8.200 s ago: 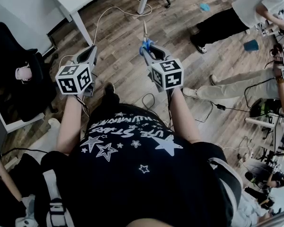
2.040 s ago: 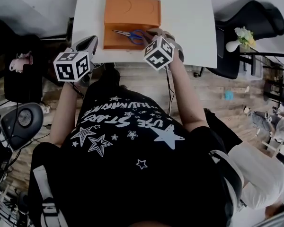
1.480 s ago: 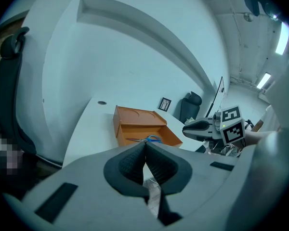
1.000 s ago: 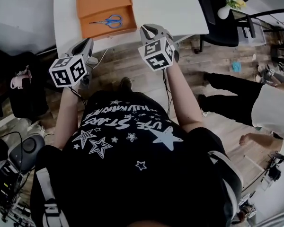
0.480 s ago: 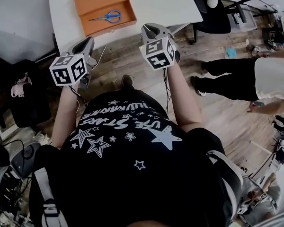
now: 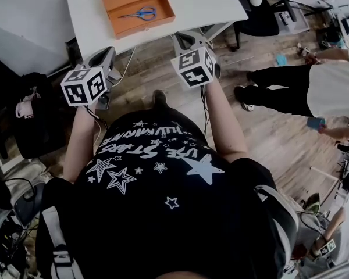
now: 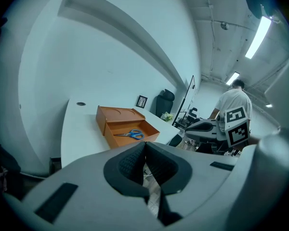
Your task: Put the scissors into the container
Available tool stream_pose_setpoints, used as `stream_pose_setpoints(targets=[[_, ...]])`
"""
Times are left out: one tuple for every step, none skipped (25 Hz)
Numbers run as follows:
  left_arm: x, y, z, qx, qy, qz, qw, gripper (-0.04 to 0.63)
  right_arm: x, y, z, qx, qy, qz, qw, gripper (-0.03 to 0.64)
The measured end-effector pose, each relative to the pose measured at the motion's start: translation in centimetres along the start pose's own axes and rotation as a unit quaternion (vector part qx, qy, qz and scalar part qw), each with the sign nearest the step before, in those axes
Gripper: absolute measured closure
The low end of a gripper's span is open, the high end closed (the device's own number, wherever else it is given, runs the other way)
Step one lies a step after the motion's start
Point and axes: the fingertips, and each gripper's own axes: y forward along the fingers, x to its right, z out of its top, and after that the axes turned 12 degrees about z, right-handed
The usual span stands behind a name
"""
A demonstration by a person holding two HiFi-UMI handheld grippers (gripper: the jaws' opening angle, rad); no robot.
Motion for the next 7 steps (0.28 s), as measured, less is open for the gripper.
stream_pose_setpoints(targets=[[-0.4, -0.3, -0.2, 0.001, 0.001, -0.002, 1.0000, 0.577, -0.5, 0.1, 0.0, 0.000, 0.001, -0.002, 1.000, 0.571], [-0.6, -0.4, -0.6, 0.001, 0.002, -0.003, 1.0000, 0.577, -0.9, 0.2, -0.1, -0.001, 0.003, -0.003, 1.000, 0.570], [-0.8, -0.5, -1.1, 0.000, 0.003, -0.005, 1.0000, 0.577, -1.3, 0.3, -0.4, -0.002, 0.005, -0.004, 1.000, 0.571], [-1.0, -0.6, -1.5, -0.001, 0.004, -0.006, 1.0000, 0.577, -1.8, 0.4, -0.7, -0.003, 0.007, -0.005, 1.000, 0.571], [-1.2, -0.8, -2.0, -0.002, 0.004, -0.007, 1.0000, 0.577, -2.3, 0.5, -0.9, -0.004, 0.008, -0.005, 1.000, 0.571], [-1.4, -1.1, -2.5, -0.003, 0.004, -0.008, 1.0000, 0.577, -2.8, 0.6, -1.1, -0.004, 0.009, -0.006, 1.000, 0.571], [-1.7, -1.4, -3.0, -0.004, 0.004, -0.009, 0.9999, 0.577, -3.3, 0.6, -1.2, -0.005, 0.009, -0.006, 1.000, 0.571]])
